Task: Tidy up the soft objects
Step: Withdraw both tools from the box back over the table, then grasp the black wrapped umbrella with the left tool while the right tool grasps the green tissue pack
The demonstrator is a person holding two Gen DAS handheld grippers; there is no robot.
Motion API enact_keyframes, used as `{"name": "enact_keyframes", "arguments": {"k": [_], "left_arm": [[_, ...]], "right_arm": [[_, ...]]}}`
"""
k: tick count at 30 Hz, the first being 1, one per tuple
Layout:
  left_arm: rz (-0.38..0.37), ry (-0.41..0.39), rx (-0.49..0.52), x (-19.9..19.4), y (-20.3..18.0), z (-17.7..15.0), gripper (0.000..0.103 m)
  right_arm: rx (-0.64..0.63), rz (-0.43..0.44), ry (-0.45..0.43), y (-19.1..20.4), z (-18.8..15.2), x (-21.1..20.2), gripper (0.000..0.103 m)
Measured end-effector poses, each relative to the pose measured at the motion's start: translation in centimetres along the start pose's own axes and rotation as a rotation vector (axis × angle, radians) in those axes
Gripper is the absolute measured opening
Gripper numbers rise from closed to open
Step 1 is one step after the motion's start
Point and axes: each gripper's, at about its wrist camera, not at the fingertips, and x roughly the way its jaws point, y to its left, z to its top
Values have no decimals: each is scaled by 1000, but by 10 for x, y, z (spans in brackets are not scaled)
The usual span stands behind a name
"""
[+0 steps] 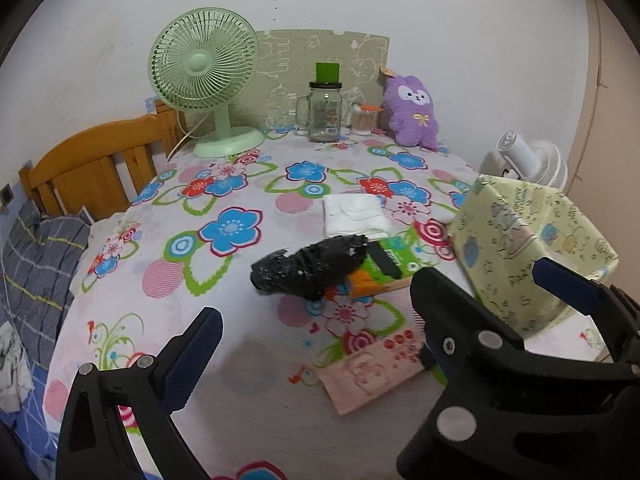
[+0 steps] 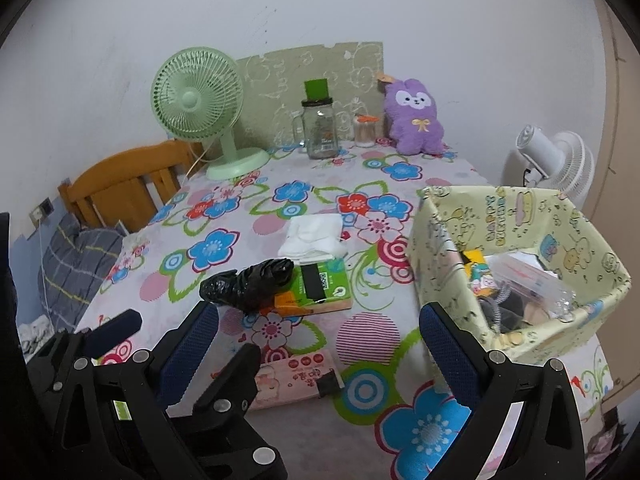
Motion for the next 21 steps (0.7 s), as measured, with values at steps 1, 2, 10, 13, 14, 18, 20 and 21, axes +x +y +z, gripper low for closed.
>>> {"name": "enact_keyframes", "arguments": {"k": [1,2,10,13,14,18,20,21], "left_arm": [[4,-2,2,1,1,1,102],[7,-3,5,3,3,1,102],[22,13,25,24,12,5,102],[30,25,22,33,16,6,101],[28,30,20,36,17,6,100],[20,49,15,47,22,9,98],[20,56,13,52,23,10,98],[22,59,13,55,24,10,98]], "right_arm": [[2,5,7,1,0,3,102],[4,9,12,1,1,5,102],[-6,5,63,8,3,32,102],[-5,-15,78,10,5,43,102],[-8,-20,83,11,6,46,102],[-19,-27,113,14,8,60,102],[-19,-36,122,14,9,66,102],[-19,-41,125,15,10,69,102]]}}
